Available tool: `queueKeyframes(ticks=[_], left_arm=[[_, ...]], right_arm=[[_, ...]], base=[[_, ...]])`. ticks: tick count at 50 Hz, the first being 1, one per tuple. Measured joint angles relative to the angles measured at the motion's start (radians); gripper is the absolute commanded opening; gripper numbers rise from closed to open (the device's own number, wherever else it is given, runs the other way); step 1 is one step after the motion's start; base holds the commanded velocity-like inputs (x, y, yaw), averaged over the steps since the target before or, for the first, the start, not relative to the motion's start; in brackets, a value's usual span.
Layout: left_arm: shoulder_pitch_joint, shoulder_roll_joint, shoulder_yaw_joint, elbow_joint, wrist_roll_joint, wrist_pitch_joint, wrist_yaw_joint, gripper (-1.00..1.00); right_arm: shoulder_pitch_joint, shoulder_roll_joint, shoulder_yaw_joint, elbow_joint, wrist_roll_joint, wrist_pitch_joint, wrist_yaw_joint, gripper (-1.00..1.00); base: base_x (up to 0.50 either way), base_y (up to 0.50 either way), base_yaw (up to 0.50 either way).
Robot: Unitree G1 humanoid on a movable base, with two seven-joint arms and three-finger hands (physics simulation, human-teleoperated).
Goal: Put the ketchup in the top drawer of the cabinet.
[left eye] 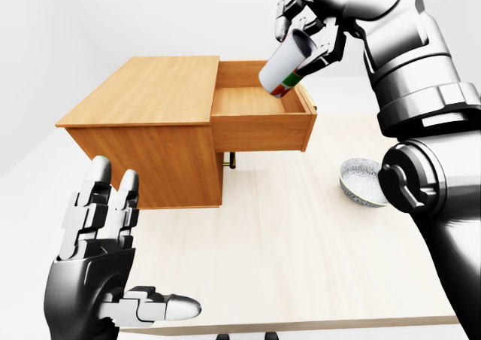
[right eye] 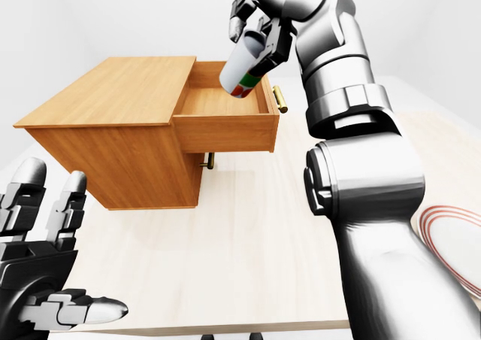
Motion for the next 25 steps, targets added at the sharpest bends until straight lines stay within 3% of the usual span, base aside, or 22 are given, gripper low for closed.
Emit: queueKeyframes(ticks=[25], left_arm=[[0.001,0.000,0.000,-0.005,-0.001,0.000,-0.001,1.00]], right_arm=[[0.014,0.021,-0.008,0.008,-0.049,0.000,-0.054,-1.00]], base=[[0.00,0.00,0.00]])
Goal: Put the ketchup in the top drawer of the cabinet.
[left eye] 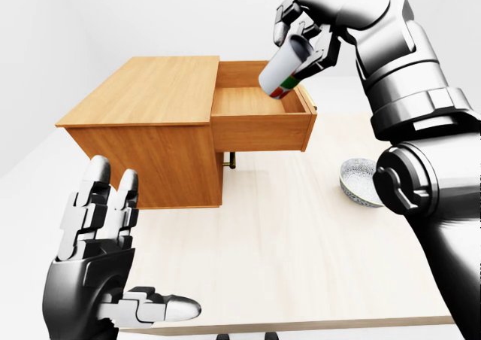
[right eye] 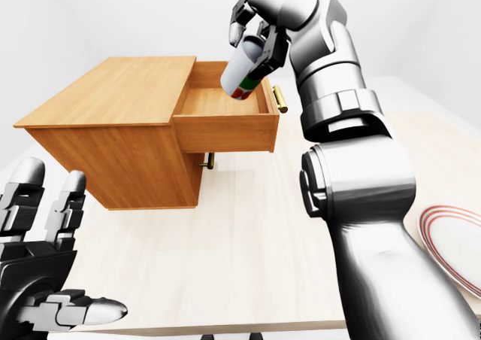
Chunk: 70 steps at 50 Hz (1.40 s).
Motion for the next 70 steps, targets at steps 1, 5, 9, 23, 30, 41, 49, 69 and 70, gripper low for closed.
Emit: queueKeyframes(ticks=[1,5,9,23,30,41,49,69,70], left_arm=[[0.000,0.000,0.001,0.000,-0.001,0.000,0.000,1.00],[-0.003,0.000,0.006,-0.001,-0.004,0.000,0.000,1.00],[-0.006,-0.001,0.008,0.000,-0.004,0.000,-0.001,1.00],[-0.009,-0.002,0.013,-0.003,-0.007,0.000,-0.002,1.00],[-0.009,-0.004,0.015,-0.004,-0.007,0.000,-0.005,1.00],[-0.009,-0.007,0.019,-0.006,-0.010,0.000,-0.009,1.00],[-0.006,-0.009,0.014,-0.003,-0.005,0.000,-0.011,1.00],[-0.010,-0.007,0.019,-0.003,-0.008,0.000,-0.010,1.00],[-0.011,-0.007,0.019,-0.003,-0.008,0.000,-0.010,1.00]], right_arm=[[0.002,0.001,0.000,0.000,0.000,0.000,-0.002,-1.00],[0.008,0.004,-0.002,0.002,0.000,0.000,-0.013,-1.00],[0.015,0.008,-0.004,0.004,0.001,0.000,-0.022,-1.00],[0.039,0.028,-0.008,0.008,0.012,0.000,-0.042,-1.00],[0.049,0.033,-0.008,0.008,0.017,0.000,-0.046,-1.00],[0.069,0.035,-0.008,0.009,0.021,0.000,-0.051,-1.00],[0.077,0.034,-0.007,0.008,0.023,0.000,-0.052,-1.00],[0.096,0.039,-0.007,0.009,0.028,0.000,-0.056,-1.00],[0.097,0.039,-0.008,0.009,0.029,0.000,-0.057,-1.00]], base=[[0.00,0.00,0.00],[0.00,0.00,0.00],[0.00,0.00,0.00],[0.00,0.00,0.00],[0.00,0.00,0.00],[0.00,0.00,0.00],[0.00,0.00,0.00],[0.00,0.00,0.00],[0.00,0.00,0.00]])
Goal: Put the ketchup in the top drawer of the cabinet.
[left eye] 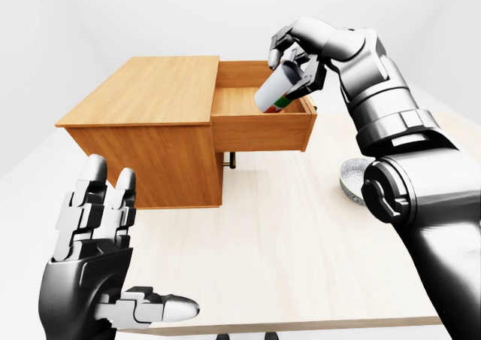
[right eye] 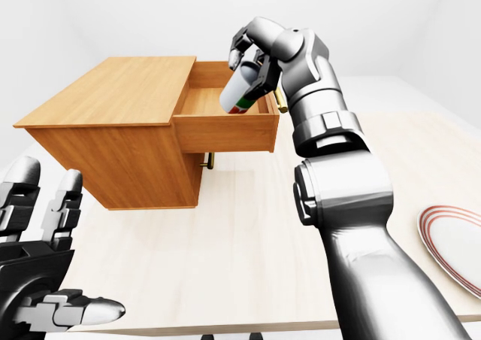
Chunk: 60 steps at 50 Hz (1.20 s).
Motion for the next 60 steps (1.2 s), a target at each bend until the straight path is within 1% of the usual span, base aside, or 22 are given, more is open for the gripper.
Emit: queueKeyframes(ticks=[2,3,4,5,6,28,36,44,56,60], left_arm=[[0.000,0.000,-0.001,0.000,0.001,0.000,0.000,1.00],[0.000,0.000,-0.001,0.001,0.001,0.000,0.000,1.00],[0.000,0.000,-0.002,0.001,0.002,0.000,0.000,1.00],[0.000,0.000,-0.003,0.002,0.003,0.000,0.000,1.00],[0.000,0.000,-0.004,0.002,0.004,0.000,0.001,1.00],[0.005,0.003,-0.009,0.001,0.003,0.000,0.005,1.00],[0.005,0.003,-0.006,-0.002,0.002,0.000,0.005,1.00],[0.005,0.001,-0.007,-0.002,0.003,0.000,0.003,1.00],[0.008,-0.001,-0.008,-0.001,0.005,0.000,0.001,1.00],[0.010,-0.001,-0.013,0.001,0.009,0.000,0.002,1.00]], right_arm=[[0.002,-0.001,-0.001,0.000,0.002,0.000,-0.002,-1.00],[0.002,-0.002,-0.001,0.000,0.002,0.000,-0.003,-0.96],[0.003,-0.002,-0.002,0.000,0.003,0.000,-0.005,-0.74],[0.004,-0.003,-0.002,-0.001,0.003,0.000,-0.006,-0.25],[0.005,-0.003,-0.003,-0.001,0.004,0.000,-0.007,1.00],[0.006,-0.007,-0.012,-0.006,0.002,0.000,-0.020,1.00],[-0.011,-0.013,-0.006,-0.008,-0.007,0.000,-0.007,1.00],[-0.080,-0.039,0.007,-0.014,-0.040,0.000,0.041,1.00],[-0.220,-0.091,0.038,-0.058,-0.133,0.000,0.206,1.00],[-0.254,-0.106,0.035,-0.098,-0.152,0.000,0.206,1.00]], base=[[0.00,0.00,0.00],[0.00,0.00,0.00],[0.00,0.00,0.00],[0.00,0.00,0.00],[0.00,0.00,0.00],[0.00,0.00,0.00],[0.00,0.00,0.00],[0.00,0.00,0.00],[0.00,0.00,0.00],[0.00,0.00,0.00]])
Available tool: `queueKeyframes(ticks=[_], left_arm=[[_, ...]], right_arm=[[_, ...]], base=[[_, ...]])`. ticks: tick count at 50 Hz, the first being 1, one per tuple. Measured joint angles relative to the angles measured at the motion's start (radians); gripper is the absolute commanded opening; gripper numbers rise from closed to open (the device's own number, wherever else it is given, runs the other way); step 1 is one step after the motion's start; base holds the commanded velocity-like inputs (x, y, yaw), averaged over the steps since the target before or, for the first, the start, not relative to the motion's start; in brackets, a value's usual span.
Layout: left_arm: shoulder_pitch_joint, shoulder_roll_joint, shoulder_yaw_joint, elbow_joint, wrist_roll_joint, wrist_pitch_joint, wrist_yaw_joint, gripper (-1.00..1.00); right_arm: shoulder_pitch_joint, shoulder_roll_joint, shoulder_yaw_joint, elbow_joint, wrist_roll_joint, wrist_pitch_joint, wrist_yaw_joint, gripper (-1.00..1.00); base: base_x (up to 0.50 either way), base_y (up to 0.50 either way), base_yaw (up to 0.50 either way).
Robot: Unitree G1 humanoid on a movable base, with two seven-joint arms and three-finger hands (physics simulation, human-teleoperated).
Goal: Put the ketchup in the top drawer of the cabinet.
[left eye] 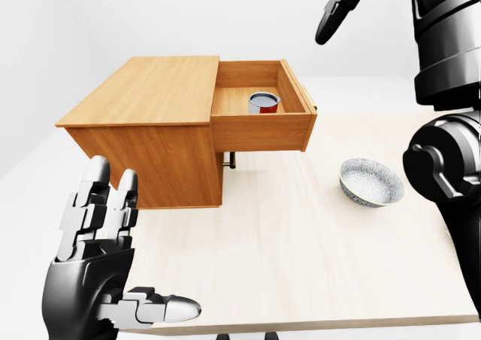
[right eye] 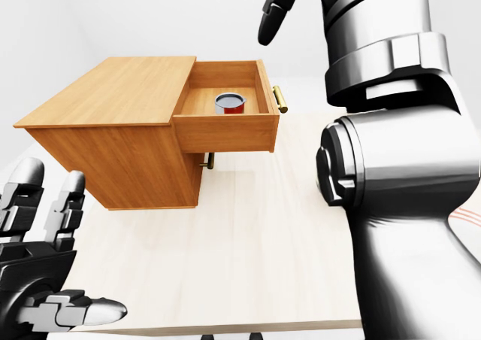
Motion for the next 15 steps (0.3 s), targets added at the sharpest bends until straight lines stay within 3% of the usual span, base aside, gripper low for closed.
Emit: queueKeyframes(ticks=[6,15], left_arm=[[0.004,0.001,-0.007,0.000,0.004,0.000,0.002,1.00],[0.011,0.004,-0.018,0.001,0.010,0.000,0.006,1.00]], right_arm=[[0.016,-0.012,-0.023,-0.190,0.005,0.000,0.000,1.00],[0.199,-0.031,-0.029,-0.729,-0.006,0.000,0.000,1.00]], base=[[0.00,0.00,0.00],[0.00,0.00,0.00]])
